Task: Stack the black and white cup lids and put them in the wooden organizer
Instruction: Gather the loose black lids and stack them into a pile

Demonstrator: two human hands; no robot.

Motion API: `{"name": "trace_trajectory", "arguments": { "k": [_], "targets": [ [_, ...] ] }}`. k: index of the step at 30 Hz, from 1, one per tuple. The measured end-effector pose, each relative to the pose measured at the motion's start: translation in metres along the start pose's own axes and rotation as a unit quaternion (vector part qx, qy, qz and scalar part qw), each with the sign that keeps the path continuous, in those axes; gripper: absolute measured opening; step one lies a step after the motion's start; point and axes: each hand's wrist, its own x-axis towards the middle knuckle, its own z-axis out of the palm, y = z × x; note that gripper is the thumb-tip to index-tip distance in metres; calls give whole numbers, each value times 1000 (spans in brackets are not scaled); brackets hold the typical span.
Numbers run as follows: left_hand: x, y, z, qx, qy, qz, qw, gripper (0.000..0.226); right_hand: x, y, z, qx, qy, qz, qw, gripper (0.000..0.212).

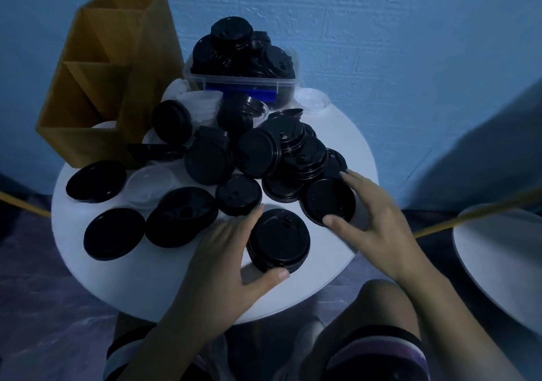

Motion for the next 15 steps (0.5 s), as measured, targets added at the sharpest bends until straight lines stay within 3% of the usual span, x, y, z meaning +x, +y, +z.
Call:
{"name": "trace_trajectory", "arguments": {
  "k": [6,11,15],
  "targets": [
    [0,0,2,-8,12,-11,1000,80,-10,0,6,-30,-2,-13,999,76],
    [0,-2,2,-14,19,-12,1000,74,-25,-16,-1,105,29,9,994,58],
    [2,-1,2,-23,25,-12,999,75,-30,-34,9,125,-33,-33,991,60]
  ]
}}
